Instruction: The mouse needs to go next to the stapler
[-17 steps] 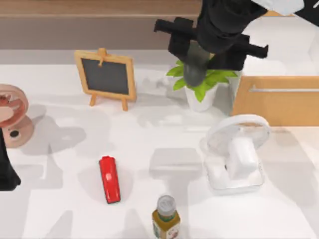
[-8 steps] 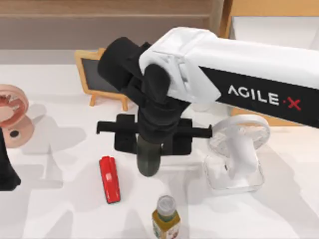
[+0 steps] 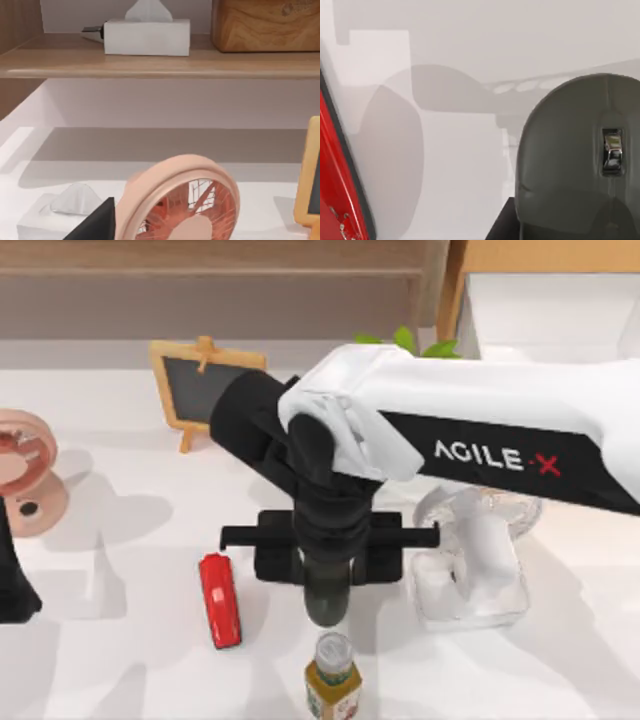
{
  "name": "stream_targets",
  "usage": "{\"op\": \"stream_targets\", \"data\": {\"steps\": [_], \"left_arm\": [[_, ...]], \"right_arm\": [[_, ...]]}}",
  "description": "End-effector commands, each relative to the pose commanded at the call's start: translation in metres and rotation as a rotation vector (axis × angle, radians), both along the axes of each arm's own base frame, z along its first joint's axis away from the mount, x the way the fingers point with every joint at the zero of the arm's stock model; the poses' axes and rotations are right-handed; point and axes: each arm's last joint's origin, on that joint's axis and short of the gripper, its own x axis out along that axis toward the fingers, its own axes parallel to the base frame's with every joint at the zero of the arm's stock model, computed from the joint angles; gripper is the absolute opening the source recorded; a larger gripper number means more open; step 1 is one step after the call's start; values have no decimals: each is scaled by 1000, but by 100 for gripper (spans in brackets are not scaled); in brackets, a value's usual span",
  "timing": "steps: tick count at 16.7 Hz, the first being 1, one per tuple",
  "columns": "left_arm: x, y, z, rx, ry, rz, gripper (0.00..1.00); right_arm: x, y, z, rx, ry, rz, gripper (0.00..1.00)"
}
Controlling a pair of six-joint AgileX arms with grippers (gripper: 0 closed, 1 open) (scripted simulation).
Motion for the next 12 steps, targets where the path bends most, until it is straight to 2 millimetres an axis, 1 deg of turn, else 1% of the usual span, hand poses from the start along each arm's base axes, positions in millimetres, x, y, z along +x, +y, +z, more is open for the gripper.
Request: {"op": "stream_targets", "data": {"steps": [12], "left_arm": [[0, 0, 0, 0, 0, 0, 100]], "right_arm": [[3, 0, 1, 39, 25, -47, 0]]}}
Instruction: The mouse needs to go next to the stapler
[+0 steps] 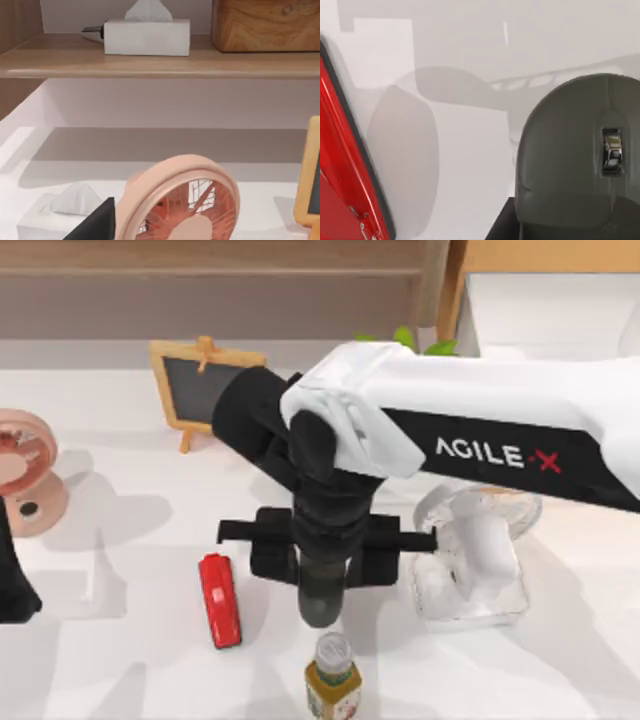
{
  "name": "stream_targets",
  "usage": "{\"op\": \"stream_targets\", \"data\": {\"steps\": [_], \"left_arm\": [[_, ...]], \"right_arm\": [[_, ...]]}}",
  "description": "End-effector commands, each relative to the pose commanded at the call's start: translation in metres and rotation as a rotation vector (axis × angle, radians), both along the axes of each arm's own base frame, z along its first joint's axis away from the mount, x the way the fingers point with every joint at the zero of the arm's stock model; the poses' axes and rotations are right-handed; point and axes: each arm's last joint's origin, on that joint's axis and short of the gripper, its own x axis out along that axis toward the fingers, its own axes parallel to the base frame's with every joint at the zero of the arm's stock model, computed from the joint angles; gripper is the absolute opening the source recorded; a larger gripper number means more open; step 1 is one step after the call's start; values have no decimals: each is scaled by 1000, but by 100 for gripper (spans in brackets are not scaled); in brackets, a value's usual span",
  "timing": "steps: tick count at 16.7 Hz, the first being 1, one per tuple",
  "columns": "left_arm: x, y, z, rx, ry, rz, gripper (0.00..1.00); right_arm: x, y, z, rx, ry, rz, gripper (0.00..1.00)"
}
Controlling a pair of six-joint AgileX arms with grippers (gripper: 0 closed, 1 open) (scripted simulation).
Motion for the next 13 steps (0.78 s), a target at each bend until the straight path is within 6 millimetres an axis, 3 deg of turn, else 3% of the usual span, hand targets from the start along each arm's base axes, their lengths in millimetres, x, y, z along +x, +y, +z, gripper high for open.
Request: {"op": "stream_targets", "data": {"steps": [13], "left_arm": [[0, 0, 0, 0, 0, 0, 100]], "right_arm": [[-2, 2, -7, -15, -30, 42, 0]]}}
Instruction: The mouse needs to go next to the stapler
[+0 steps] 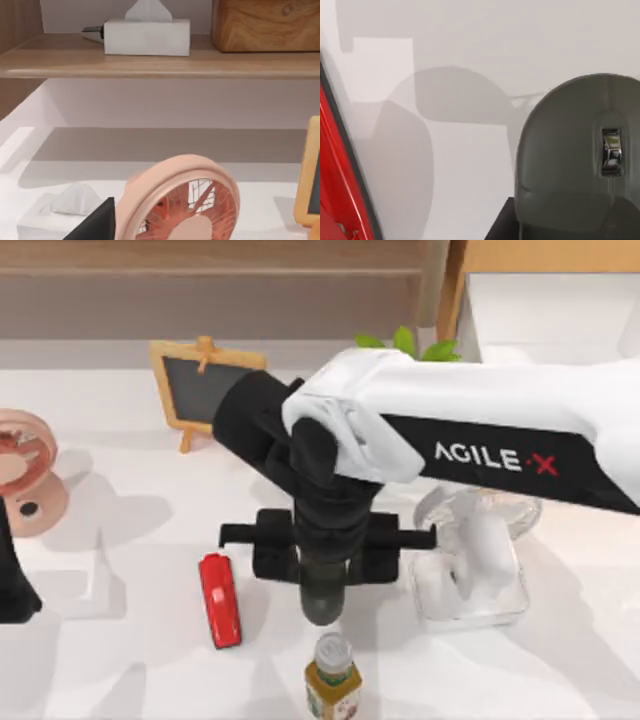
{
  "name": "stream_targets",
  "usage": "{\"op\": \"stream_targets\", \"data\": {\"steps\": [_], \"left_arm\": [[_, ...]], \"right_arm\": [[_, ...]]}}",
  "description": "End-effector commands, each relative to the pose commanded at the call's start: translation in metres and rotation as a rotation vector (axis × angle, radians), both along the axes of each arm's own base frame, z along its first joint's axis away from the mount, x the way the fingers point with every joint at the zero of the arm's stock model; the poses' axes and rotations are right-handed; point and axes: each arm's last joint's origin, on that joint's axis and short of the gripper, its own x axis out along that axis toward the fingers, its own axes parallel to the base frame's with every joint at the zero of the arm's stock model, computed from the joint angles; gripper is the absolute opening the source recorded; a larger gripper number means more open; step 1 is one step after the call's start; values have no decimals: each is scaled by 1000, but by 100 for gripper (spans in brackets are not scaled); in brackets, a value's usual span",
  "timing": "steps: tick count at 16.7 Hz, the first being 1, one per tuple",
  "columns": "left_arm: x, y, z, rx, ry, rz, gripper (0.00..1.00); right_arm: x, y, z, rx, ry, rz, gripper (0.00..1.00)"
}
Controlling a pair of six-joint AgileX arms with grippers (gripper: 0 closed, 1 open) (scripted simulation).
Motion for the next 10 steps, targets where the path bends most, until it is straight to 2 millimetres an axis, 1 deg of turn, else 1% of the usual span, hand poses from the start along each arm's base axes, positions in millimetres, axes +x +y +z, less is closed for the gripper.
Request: {"op": "stream_targets", "data": {"steps": [2, 6, 10], "left_arm": [[0, 0, 0, 0, 0, 0, 100], [0, 0, 0, 0, 0, 0, 100], [0, 0, 0, 0, 0, 0, 100]], "right_arm": [[0, -1, -8, -23, 5, 5, 0], [0, -1, -9, -24, 5, 5, 0], [0, -1, -9, -24, 5, 5, 30]]}}
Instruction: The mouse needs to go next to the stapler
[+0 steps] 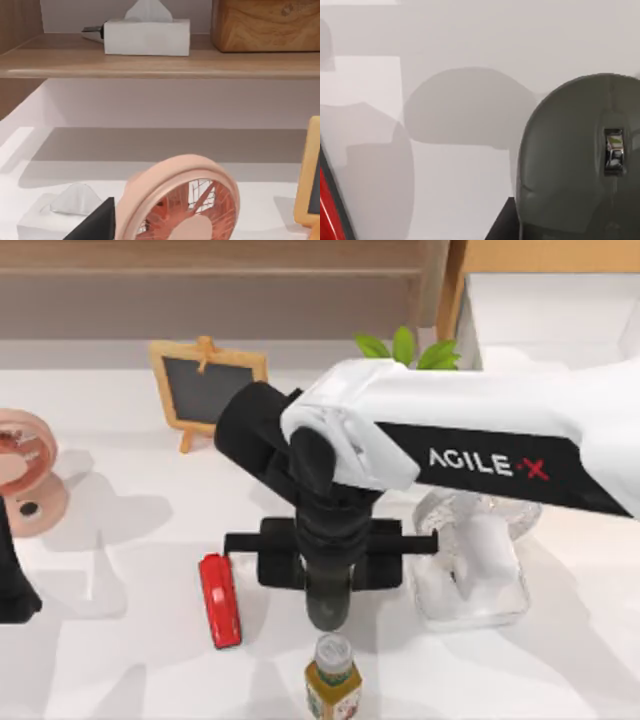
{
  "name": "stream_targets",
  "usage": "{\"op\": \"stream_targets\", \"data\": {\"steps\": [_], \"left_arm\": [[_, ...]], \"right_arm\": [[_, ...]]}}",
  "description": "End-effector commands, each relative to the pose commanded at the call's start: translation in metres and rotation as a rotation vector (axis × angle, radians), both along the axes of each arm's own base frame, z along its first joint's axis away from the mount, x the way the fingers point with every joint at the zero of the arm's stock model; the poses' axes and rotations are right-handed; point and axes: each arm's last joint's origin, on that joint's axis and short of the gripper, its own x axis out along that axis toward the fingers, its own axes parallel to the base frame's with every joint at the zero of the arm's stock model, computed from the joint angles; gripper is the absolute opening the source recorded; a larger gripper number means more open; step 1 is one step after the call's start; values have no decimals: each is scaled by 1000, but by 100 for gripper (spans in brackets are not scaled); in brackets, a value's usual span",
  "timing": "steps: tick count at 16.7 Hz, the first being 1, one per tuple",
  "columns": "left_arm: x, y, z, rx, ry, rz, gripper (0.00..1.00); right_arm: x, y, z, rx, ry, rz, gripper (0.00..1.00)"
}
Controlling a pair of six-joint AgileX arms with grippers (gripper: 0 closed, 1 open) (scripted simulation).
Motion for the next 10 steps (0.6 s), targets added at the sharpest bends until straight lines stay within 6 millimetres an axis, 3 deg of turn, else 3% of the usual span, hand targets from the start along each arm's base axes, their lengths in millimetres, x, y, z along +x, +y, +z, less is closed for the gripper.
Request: {"op": "stream_targets", "data": {"steps": [9, 10], "left_arm": [[0, 0, 0, 0, 0, 0, 100], [0, 0, 0, 0, 0, 0, 100]], "right_arm": [[0, 0, 0, 0, 0, 0, 98], [0, 0, 0, 0, 0, 0, 100]]}}
